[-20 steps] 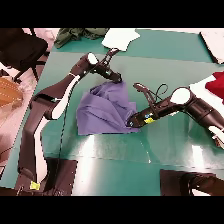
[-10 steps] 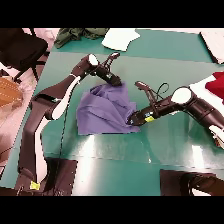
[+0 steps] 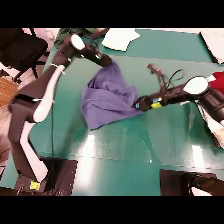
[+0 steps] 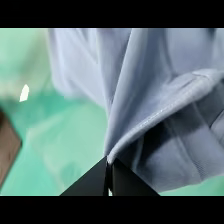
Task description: Fold the shirts.
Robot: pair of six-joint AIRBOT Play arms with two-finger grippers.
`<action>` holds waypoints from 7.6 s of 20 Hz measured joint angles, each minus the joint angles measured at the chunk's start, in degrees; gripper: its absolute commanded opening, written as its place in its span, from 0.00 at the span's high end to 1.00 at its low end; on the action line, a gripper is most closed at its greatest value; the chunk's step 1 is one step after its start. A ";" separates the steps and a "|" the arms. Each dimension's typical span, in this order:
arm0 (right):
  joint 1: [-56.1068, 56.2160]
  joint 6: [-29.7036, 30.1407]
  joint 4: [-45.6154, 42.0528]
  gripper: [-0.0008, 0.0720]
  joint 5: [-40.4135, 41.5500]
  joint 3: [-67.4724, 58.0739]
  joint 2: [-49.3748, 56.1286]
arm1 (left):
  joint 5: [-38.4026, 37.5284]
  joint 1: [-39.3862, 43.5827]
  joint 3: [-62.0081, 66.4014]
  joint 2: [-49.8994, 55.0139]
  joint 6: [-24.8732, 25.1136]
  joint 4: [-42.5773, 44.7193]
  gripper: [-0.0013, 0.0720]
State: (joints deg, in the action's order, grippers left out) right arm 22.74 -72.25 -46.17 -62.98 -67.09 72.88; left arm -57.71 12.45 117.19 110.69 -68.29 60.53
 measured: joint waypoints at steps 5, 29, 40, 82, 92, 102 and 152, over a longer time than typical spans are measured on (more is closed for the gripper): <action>-5.99 0.48 -1.01 0.98 10.82 -6.23 -8.00 | -2.97 -4.76 0.00 -11.93 -10.88 18.86 0.95; -20.44 1.38 -12.83 0.98 17.59 -10.51 -39.43 | -14.78 -8.68 -0.02 -51.34 -28.72 39.56 0.95; -20.65 -15.37 -24.26 0.98 -0.63 -8.00 -53.77 | -24.28 -8.68 -3.98 -62.40 -28.70 39.32 0.95; -29.00 -4.92 -19.41 0.98 -8.55 4.39 7.93 | -5.38 -8.70 -56.54 -38.10 -29.49 33.14 0.94; -43.12 -2.60 -8.63 0.37 -10.84 6.67 1.60 | -12.26 -10.84 -59.21 -42.69 -27.41 41.81 0.18; -52.41 4.98 -1.55 0.37 -20.35 25.05 -9.92 | -21.66 -22.05 -65.68 -47.45 -16.41 18.99 0.18; -51.52 4.90 -0.81 0.98 -13.40 29.92 -20.15 | -18.86 -22.97 -77.48 -57.40 -12.22 2.32 0.95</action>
State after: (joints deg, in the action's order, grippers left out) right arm -28.77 -67.35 -46.98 -76.38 -37.17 52.73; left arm -76.58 -10.52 39.70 53.30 -80.51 62.85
